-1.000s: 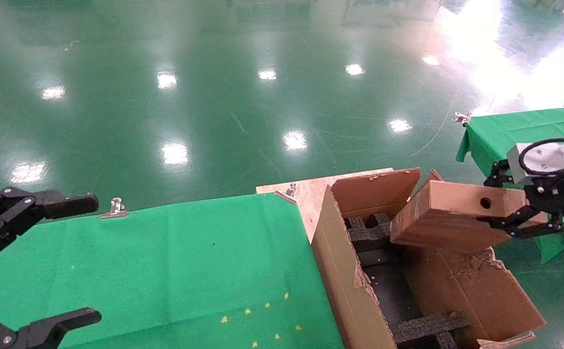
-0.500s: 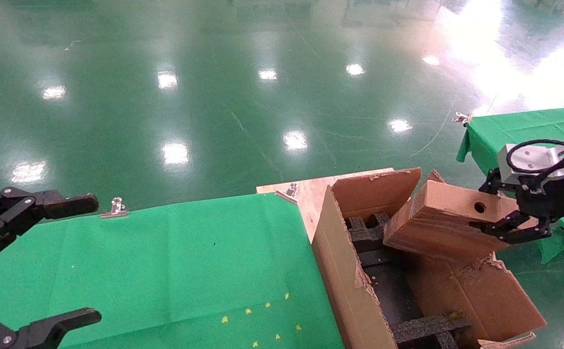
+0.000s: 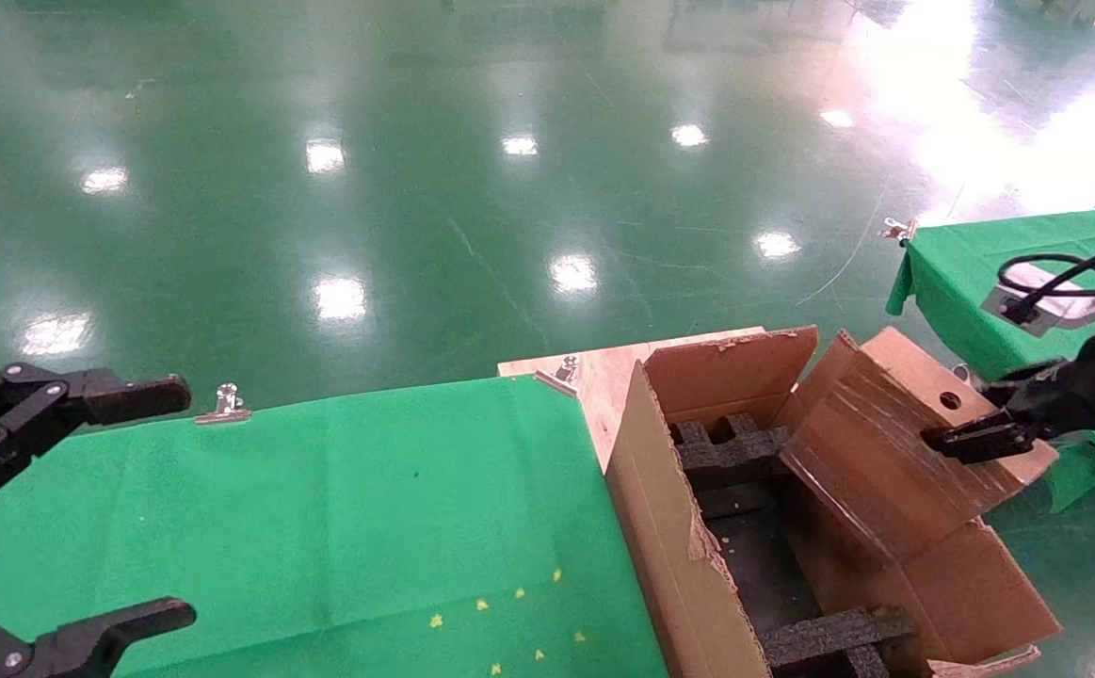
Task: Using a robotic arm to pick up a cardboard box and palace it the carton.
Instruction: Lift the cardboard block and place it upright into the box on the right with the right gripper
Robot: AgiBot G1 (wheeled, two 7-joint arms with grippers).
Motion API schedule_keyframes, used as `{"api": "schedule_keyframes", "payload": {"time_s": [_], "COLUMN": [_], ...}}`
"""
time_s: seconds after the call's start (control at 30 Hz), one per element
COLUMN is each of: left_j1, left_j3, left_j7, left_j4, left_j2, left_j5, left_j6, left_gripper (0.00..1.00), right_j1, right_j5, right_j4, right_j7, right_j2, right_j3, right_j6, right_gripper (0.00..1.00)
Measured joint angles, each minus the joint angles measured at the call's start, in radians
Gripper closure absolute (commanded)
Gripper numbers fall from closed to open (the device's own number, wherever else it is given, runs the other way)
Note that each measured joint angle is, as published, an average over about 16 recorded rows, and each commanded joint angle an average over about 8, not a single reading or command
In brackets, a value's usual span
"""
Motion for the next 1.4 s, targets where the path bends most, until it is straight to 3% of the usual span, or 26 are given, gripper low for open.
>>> {"api": "schedule_keyframes", "payload": {"time_s": [0.2, 0.4, 0.93, 1.4], "left_j1": [0.000, 0.000, 0.000, 0.000], "left_j3": [0.000, 0.000, 0.000, 0.000], "left_j7": [0.000, 0.000, 0.000, 0.000], "left_j4": [0.000, 0.000, 0.000, 0.000], "left_j2": [0.000, 0.000, 0.000, 0.000], "left_j5": [0.000, 0.000, 0.000, -0.001], "left_j6": [0.000, 0.000, 0.000, 0.000], "left_gripper": [0.00, 0.00, 0.00, 0.00], "right_j1": [-0.027, -0.043, -0.068, -0.116], "right_j5": [0.013, 0.014, 0.011, -0.020], "right_j4": [0.044, 0.097, 0.122, 0.206], "right_j7": [0.186, 0.293, 0.384, 0.526], "right_j2": [0.035, 0.065, 0.072, 0.091], "right_j3": [-0.006, -0.015, -0.028, -0.055], "right_j6": [0.067, 0.111, 0.154, 0.273], "right_gripper": [1.00, 1.00, 1.00, 1.00]}}
